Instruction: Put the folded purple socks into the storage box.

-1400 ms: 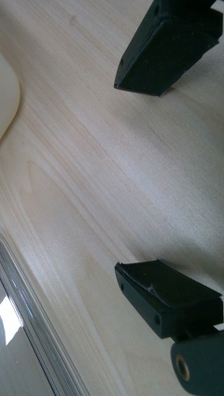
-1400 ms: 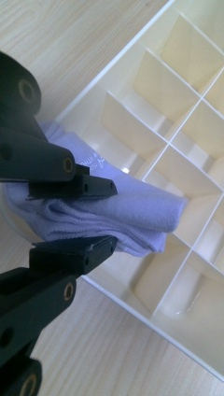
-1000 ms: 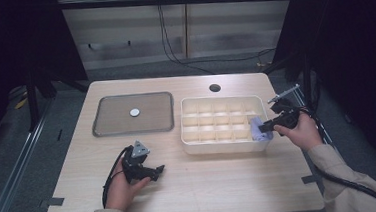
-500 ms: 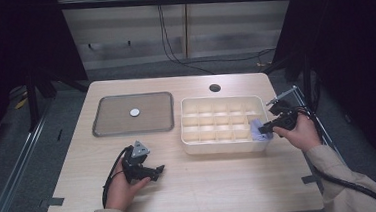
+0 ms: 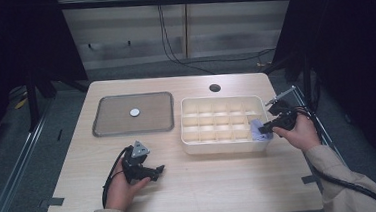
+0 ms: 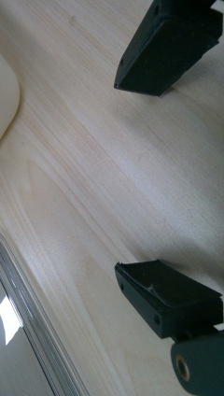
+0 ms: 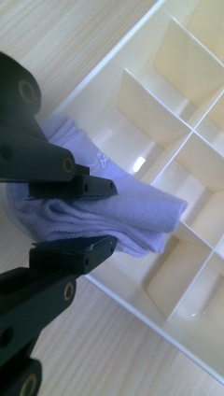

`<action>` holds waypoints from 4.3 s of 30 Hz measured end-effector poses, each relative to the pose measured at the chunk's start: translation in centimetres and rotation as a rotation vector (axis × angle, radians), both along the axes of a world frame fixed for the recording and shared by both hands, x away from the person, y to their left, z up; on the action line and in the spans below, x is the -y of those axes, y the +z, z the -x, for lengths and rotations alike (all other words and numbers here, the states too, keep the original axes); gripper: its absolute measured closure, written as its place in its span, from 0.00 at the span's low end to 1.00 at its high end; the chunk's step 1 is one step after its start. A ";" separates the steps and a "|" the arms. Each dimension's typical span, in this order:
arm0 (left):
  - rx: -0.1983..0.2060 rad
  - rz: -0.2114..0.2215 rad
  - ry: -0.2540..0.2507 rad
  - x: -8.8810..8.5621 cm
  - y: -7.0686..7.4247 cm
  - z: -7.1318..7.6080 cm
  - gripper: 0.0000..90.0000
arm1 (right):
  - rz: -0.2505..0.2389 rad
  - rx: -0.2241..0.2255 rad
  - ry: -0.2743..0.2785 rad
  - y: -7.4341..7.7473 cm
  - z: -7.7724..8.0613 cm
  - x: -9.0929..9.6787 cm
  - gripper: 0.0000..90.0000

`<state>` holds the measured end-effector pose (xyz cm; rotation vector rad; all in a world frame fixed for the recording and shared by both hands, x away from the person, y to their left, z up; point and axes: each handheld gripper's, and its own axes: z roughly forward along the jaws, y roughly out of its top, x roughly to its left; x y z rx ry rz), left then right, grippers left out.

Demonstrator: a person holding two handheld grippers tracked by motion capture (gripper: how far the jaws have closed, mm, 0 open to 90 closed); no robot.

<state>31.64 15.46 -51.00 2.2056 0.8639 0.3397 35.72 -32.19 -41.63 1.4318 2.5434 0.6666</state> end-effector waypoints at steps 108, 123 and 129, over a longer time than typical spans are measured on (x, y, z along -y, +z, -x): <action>0.000 0.011 0.006 0.0 0.0 0.0 0.11 | 0.145 -0.127 0.116 3.0 -1.6 -3.0 1.00; 0.000 0.011 0.006 0.0 0.0 0.0 0.11 | 0.149 -0.130 0.097 1.4 -1.9 -3.0 1.00; -0.001 0.000 -0.001 0.0 0.0 0.0 0.11 | 0.136 -0.156 0.088 -0.2 -1.9 -2.7 1.00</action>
